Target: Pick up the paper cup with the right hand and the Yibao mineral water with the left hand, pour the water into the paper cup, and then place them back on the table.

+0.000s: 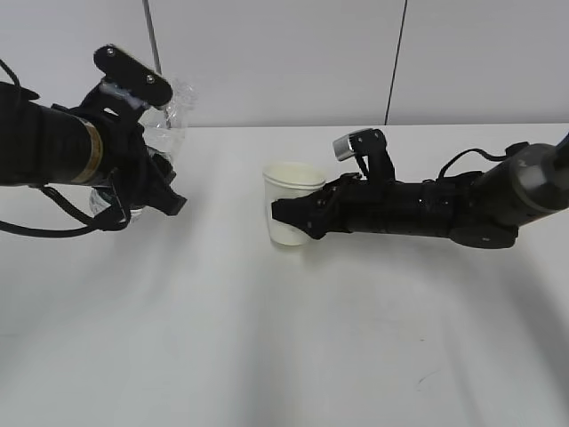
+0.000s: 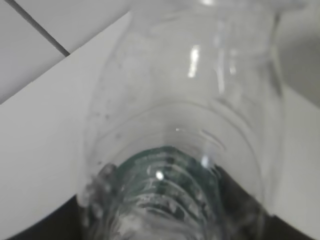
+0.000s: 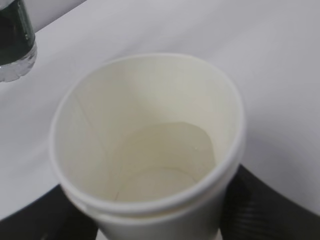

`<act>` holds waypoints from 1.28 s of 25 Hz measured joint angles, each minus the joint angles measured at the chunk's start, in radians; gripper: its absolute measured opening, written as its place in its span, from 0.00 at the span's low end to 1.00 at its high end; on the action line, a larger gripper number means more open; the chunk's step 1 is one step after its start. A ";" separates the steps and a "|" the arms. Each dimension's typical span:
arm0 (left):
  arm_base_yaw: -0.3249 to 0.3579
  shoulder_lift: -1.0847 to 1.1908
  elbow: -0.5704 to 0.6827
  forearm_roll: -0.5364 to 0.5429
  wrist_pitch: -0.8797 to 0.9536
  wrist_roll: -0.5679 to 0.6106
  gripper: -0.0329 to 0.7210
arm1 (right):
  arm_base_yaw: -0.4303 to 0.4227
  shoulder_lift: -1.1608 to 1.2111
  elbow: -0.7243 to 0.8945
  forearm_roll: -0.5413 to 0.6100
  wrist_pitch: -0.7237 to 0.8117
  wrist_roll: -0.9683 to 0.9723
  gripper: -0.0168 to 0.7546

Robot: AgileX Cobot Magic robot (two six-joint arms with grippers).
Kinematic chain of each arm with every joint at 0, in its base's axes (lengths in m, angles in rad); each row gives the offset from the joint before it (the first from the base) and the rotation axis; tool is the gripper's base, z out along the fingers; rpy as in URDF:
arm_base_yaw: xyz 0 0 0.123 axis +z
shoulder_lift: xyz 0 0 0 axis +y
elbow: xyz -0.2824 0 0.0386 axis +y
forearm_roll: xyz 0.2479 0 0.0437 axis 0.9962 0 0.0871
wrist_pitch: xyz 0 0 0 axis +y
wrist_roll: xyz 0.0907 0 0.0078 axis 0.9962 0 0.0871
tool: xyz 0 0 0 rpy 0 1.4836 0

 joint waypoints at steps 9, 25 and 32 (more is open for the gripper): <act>0.116 0.000 0.000 0.011 -0.231 -0.015 0.51 | -0.079 0.000 0.000 0.008 0.000 -0.044 0.66; 0.288 0.085 -0.002 -0.189 -0.569 0.146 0.51 | -0.104 0.000 0.000 0.033 0.000 -0.119 0.66; 0.360 0.166 -0.002 -0.405 -0.759 0.302 0.51 | -0.113 0.000 0.000 0.064 0.000 -0.222 0.66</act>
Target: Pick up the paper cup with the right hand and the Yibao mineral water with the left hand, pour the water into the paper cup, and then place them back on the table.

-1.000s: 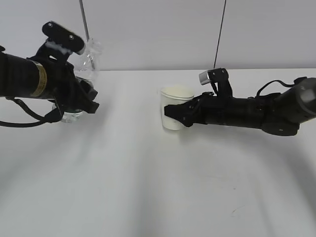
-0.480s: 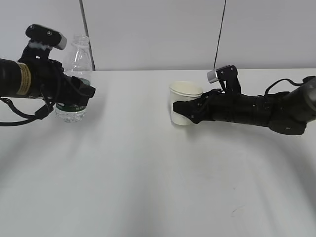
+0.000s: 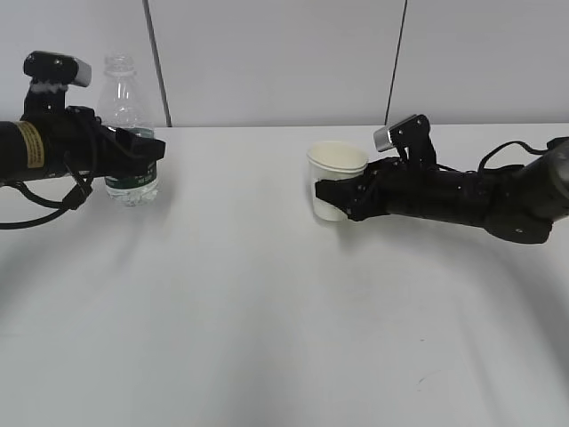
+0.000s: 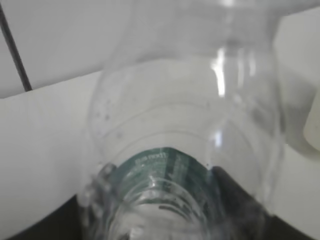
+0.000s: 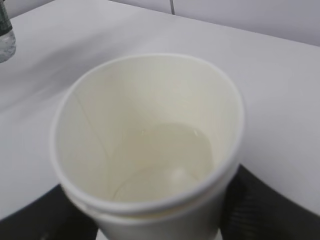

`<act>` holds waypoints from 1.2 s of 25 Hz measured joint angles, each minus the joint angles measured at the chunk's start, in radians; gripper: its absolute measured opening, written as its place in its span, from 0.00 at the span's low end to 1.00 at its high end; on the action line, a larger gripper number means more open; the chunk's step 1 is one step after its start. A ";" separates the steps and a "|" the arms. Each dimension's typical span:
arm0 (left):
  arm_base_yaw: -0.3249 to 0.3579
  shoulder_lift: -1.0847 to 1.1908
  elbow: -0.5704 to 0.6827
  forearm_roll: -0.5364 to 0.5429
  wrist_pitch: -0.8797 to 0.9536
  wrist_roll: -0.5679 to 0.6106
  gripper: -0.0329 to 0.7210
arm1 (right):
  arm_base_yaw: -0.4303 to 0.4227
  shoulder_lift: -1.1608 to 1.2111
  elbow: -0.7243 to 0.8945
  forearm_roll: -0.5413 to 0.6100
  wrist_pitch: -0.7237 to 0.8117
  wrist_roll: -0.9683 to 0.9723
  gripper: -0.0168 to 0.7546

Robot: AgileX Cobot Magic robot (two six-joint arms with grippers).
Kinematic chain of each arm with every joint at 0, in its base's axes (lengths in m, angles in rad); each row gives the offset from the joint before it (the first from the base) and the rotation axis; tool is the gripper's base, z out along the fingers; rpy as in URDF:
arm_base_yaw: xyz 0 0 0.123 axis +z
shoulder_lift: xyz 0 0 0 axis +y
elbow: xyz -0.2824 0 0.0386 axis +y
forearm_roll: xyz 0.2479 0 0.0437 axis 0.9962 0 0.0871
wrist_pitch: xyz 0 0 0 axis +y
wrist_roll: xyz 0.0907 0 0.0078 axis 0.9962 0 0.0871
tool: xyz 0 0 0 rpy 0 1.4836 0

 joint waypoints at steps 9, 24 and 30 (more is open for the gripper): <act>0.016 0.144 -0.001 -0.286 -0.198 0.257 0.51 | -0.010 0.000 0.000 0.187 0.004 -0.098 0.66; 0.017 0.329 -0.067 -0.493 -0.317 0.415 0.51 | -0.016 0.001 0.000 0.350 0.021 -0.166 0.66; 0.017 0.336 -0.080 -0.495 -0.308 0.416 0.51 | -0.017 0.001 0.000 0.420 0.056 -0.195 0.66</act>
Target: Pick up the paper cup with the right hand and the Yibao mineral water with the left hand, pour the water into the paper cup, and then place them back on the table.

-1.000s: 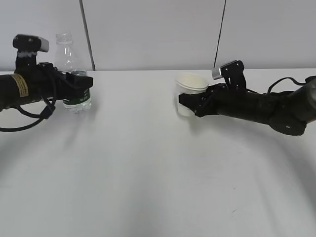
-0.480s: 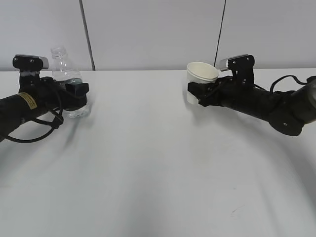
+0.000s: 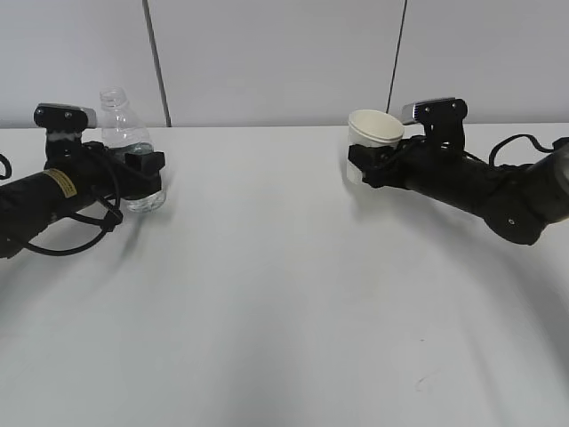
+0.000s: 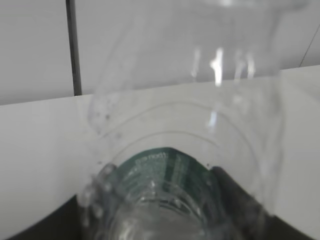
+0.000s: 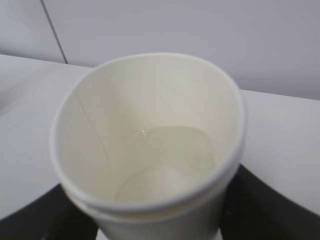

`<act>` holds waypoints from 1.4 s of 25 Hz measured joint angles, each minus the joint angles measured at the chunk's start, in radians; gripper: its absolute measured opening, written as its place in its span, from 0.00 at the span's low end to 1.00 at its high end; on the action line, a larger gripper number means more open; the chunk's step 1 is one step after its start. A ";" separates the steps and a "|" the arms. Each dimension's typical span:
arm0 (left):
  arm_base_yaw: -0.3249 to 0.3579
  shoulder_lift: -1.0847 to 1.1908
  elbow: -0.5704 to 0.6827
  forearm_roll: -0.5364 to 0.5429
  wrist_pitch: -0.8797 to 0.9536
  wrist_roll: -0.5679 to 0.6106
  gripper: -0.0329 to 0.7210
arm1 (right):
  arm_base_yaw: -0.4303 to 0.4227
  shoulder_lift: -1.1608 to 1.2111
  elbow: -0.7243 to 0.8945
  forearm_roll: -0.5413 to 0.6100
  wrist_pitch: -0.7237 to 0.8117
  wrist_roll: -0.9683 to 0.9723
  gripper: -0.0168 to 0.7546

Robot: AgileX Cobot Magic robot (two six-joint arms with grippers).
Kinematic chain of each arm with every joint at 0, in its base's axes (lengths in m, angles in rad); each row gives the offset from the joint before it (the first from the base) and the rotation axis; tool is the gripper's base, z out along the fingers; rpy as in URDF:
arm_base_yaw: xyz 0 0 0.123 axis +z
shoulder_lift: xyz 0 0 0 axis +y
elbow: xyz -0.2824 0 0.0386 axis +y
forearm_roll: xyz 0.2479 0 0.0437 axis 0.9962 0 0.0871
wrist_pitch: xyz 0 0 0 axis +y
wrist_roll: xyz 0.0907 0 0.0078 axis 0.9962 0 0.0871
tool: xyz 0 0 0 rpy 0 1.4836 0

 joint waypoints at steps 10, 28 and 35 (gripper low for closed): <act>-0.002 0.000 -0.005 0.000 0.009 0.000 0.51 | 0.000 0.046 0.000 0.079 0.009 -0.068 0.66; -0.002 0.000 -0.007 0.000 0.015 0.002 0.51 | 0.000 0.053 0.010 0.218 0.015 -0.196 0.66; -0.002 0.000 -0.007 0.000 0.015 0.002 0.51 | 0.000 0.071 0.010 0.230 -0.008 -0.200 0.65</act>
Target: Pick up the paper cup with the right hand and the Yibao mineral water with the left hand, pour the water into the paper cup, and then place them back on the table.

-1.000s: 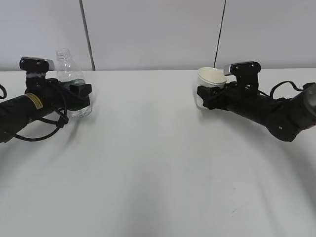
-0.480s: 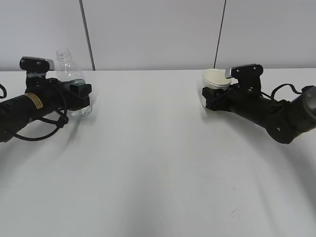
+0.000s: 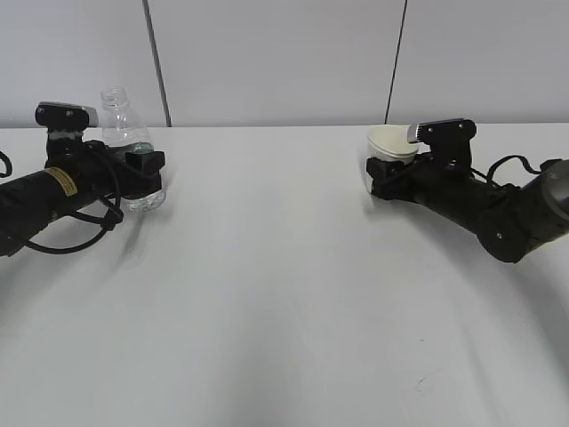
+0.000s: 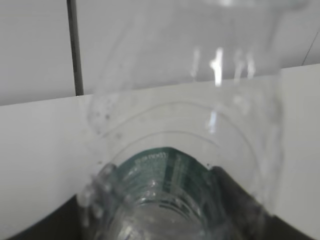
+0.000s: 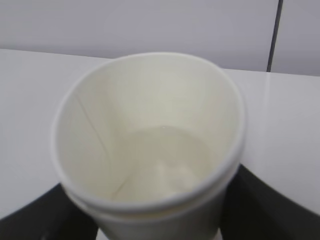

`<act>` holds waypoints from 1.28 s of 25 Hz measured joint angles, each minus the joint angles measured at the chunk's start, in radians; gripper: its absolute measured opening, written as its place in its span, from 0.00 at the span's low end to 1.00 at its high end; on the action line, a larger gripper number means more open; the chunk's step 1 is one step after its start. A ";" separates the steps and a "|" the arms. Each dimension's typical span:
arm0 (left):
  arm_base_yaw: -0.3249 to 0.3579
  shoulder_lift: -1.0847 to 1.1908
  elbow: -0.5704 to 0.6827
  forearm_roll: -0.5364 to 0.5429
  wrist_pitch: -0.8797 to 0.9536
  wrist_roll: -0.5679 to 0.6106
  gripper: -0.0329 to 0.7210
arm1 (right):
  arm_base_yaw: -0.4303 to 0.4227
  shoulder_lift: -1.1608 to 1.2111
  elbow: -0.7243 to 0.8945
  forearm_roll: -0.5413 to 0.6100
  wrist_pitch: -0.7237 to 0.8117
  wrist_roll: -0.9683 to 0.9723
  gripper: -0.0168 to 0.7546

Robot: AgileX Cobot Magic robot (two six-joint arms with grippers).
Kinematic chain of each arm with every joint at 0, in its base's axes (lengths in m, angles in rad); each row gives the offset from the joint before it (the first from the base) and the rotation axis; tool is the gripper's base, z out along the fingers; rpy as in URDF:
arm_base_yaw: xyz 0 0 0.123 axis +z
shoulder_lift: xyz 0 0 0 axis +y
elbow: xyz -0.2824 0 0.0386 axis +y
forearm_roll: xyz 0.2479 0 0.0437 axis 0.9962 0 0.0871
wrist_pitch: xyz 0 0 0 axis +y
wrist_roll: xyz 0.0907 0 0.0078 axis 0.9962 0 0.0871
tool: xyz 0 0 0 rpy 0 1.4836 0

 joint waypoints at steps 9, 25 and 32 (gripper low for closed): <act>0.000 0.000 0.000 -0.001 0.002 0.000 0.51 | 0.000 0.021 0.000 0.005 -0.038 -0.002 0.65; 0.000 0.000 -0.001 -0.001 0.004 0.000 0.51 | 0.000 0.024 0.000 0.008 -0.043 -0.004 0.75; 0.000 0.000 -0.001 -0.001 0.005 0.000 0.51 | 0.000 0.033 0.000 0.008 -0.017 -0.004 0.81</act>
